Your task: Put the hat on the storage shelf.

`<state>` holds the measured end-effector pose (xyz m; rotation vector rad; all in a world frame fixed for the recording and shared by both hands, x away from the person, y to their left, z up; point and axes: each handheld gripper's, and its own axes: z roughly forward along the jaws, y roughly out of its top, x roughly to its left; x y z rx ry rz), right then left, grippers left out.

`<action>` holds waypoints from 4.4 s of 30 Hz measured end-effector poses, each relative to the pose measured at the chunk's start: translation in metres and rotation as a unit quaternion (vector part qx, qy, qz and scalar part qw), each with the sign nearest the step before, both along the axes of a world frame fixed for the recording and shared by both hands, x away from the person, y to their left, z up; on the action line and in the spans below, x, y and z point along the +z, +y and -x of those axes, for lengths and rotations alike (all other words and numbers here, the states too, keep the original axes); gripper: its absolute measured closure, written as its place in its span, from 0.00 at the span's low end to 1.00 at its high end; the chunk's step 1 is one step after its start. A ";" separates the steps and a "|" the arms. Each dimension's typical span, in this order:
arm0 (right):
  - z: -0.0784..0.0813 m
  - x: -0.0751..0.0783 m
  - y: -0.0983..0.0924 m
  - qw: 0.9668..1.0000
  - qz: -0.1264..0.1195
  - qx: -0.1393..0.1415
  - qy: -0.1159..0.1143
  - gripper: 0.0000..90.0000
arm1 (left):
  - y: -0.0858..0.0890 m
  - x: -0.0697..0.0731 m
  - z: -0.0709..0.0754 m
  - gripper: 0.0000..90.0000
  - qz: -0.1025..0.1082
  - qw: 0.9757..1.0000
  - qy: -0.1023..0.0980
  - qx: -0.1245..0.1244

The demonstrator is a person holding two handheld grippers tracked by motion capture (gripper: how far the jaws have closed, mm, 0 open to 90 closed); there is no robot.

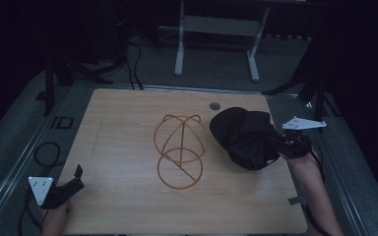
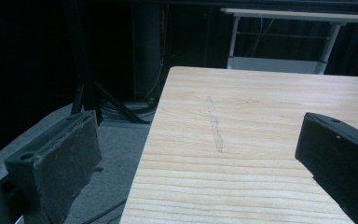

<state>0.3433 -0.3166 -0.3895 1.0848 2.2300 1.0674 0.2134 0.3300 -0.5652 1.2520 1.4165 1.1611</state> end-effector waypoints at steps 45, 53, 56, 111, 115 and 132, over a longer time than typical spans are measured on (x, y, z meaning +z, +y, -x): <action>0.015 0.127 0.036 0.994 -0.035 0.039 -0.097 0.96 | 0.000 0.000 0.000 0.01 0.001 1.000 0.000 0.001; 0.016 0.132 0.059 0.992 -0.045 0.065 -0.099 0.96 | 0.000 0.000 0.000 0.01 0.001 1.000 -0.001 0.000; 0.016 0.132 0.069 0.991 -0.047 0.076 -0.098 0.96 | 0.000 0.000 0.000 0.01 0.001 1.000 -0.001 0.000; 0.020 0.086 0.175 0.981 -0.021 0.185 -0.047 0.96 | 0.001 0.000 0.000 0.01 0.004 1.000 -0.002 -0.001; 0.019 0.079 0.176 0.982 -0.019 0.185 -0.041 0.96 | 0.001 0.000 0.000 0.01 0.005 1.000 -0.003 0.000; 0.018 0.056 0.183 0.981 -0.009 0.189 -0.030 0.94 | 0.001 0.000 0.000 0.01 0.003 1.000 -0.004 0.000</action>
